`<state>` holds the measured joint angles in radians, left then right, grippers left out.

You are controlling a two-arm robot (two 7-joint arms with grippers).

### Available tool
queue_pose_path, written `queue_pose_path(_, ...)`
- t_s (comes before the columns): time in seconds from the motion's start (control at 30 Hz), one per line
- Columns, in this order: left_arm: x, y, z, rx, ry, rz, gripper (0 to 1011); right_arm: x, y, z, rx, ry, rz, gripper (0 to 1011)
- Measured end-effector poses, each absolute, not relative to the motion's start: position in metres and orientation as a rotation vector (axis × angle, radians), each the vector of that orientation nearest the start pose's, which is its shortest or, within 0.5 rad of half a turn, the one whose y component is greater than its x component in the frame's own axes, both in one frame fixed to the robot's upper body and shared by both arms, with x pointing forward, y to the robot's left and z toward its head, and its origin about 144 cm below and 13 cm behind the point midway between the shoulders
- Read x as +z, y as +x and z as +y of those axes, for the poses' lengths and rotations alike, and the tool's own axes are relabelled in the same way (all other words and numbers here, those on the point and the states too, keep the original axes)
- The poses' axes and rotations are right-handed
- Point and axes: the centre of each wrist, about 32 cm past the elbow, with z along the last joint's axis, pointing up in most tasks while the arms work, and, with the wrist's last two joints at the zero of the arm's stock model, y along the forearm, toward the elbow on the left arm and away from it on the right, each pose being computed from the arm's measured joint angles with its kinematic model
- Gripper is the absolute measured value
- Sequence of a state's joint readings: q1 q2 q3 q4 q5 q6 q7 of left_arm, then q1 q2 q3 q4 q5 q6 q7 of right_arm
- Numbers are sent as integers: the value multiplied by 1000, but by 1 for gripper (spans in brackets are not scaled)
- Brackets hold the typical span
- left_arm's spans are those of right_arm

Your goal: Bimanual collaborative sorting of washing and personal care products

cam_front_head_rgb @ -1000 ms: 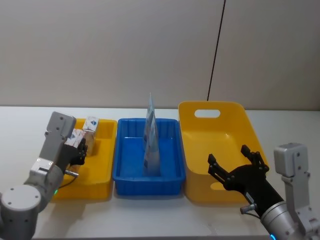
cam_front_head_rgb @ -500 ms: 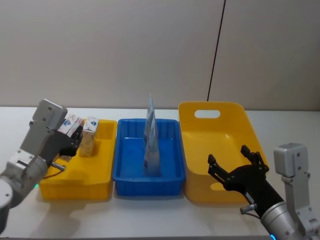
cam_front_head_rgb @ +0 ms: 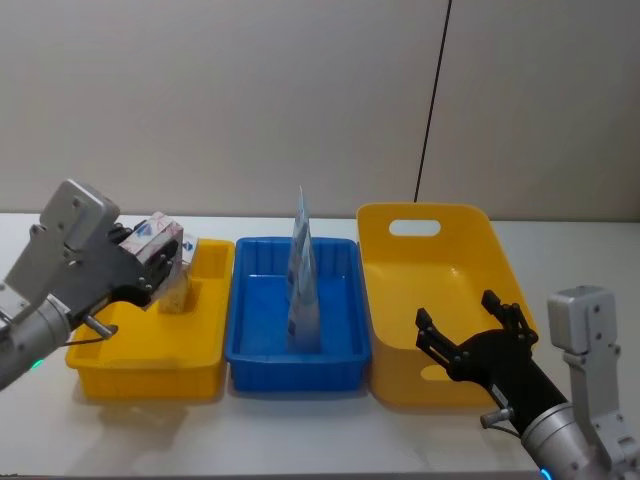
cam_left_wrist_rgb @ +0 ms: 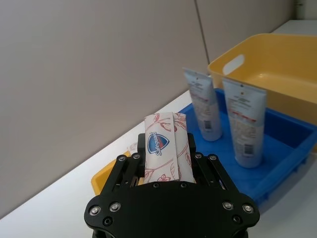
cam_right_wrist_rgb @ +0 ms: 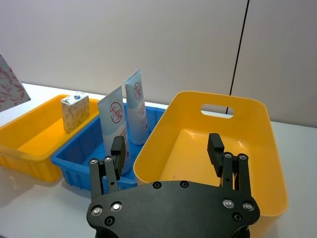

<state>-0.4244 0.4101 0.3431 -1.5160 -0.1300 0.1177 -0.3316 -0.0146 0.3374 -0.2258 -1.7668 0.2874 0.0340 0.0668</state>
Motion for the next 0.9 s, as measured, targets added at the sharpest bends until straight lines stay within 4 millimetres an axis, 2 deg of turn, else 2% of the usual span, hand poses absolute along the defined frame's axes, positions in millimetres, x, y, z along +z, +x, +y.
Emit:
queue_pose_path(0.33,1281,543,272,828,178,-381,369,1189,443,-237,-1230,26,-75,1000)
queue_pose_path(0.9,1297,538,293,551,116,-388,369,1189,443,-237,-1230,26,-75,1000)
